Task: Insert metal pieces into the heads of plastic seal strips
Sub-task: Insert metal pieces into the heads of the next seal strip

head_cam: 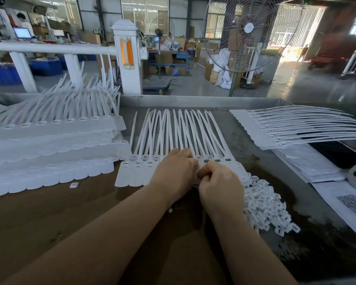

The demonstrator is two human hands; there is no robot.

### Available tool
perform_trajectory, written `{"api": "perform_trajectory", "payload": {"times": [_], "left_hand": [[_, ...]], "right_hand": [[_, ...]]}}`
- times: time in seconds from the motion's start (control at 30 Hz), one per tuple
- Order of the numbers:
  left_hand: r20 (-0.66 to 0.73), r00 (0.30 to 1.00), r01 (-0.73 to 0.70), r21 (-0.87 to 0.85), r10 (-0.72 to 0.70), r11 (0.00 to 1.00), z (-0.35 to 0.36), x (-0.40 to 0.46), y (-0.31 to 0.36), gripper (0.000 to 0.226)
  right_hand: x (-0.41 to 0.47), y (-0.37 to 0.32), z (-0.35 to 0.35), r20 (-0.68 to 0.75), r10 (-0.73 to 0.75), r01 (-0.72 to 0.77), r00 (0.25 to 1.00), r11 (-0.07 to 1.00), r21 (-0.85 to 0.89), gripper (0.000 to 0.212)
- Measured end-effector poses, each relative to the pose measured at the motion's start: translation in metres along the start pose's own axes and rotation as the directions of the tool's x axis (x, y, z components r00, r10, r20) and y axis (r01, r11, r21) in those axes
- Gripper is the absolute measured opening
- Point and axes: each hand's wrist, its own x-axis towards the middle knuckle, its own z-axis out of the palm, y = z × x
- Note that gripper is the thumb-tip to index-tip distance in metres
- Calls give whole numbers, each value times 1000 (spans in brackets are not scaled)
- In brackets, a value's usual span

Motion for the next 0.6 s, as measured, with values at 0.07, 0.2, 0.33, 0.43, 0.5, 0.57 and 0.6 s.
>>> {"api": "perform_trajectory", "payload": {"times": [0.07,0.2,0.33,0.43,0.5,0.57,0.6], "left_hand": [[12,1000,-17,13,17,1000,2,-2,-1,20],[-26,1000,-8,-38,7,999,1,-2,0,27],[-39,993,106,-151,-113,983,-4,3,-1,27],[12,980,198,-205,-200,959,-8,12,1,21],[48,964,267,-239,-263,934,-9,19,1,17],[73,947,321,-265,-313,909,-9,24,0,14],[84,941,339,-271,-329,901,-9,25,0,13]], "right_hand": [[0,0,0,-3,-3,3,1000,1000,0,18],[0,0,0,2,-7,7,1000,1000,-5,18],[0,0,1,0,1,-1,1000,1000,-21,18],[0,1,1,-9,-6,5,1000,1000,-23,18],[0,1,1,-10,-6,6,1000,1000,-30,18],[0,1,1,-11,-5,4,1000,1000,-28,18],[-1,1,1,-11,-5,5,1000,1000,-28,18]]}}
